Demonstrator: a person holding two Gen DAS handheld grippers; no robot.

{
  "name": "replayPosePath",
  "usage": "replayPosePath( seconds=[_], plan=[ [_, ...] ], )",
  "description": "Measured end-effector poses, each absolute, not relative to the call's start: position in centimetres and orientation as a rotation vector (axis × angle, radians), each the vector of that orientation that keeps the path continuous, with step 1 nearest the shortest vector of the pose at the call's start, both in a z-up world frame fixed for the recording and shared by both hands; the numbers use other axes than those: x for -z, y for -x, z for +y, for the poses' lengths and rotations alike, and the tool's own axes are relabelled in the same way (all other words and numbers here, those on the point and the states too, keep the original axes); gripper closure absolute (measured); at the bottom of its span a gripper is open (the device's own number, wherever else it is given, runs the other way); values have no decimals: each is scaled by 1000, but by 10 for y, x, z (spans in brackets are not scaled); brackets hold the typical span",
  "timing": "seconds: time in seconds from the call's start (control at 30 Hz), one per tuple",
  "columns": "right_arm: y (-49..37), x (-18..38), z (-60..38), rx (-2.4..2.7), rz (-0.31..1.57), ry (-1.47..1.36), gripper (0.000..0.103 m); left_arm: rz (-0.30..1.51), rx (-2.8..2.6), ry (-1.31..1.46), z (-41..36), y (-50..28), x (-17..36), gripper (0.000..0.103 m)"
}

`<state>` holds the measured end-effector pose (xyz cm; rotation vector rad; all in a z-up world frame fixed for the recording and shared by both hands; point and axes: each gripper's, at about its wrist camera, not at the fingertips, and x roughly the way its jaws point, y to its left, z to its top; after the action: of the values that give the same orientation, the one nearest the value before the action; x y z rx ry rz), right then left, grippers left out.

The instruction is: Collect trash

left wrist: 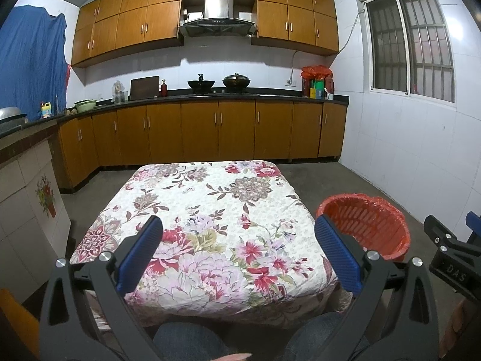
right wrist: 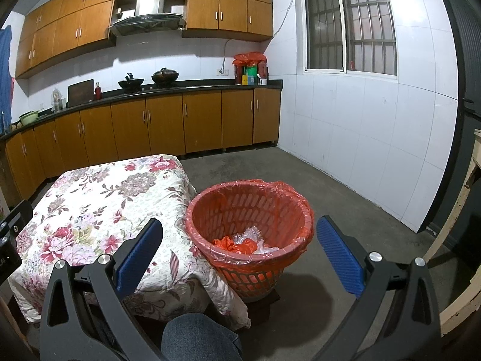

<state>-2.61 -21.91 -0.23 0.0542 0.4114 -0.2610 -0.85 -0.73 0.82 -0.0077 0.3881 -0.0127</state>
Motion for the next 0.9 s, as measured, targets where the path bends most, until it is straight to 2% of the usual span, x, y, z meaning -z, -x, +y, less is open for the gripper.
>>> replayPosePath(
  seconds=[0.9],
  plan=[
    [23,11,-219,261,422,-54,2,394,7,4,-6,7,-1,4]
  ],
)
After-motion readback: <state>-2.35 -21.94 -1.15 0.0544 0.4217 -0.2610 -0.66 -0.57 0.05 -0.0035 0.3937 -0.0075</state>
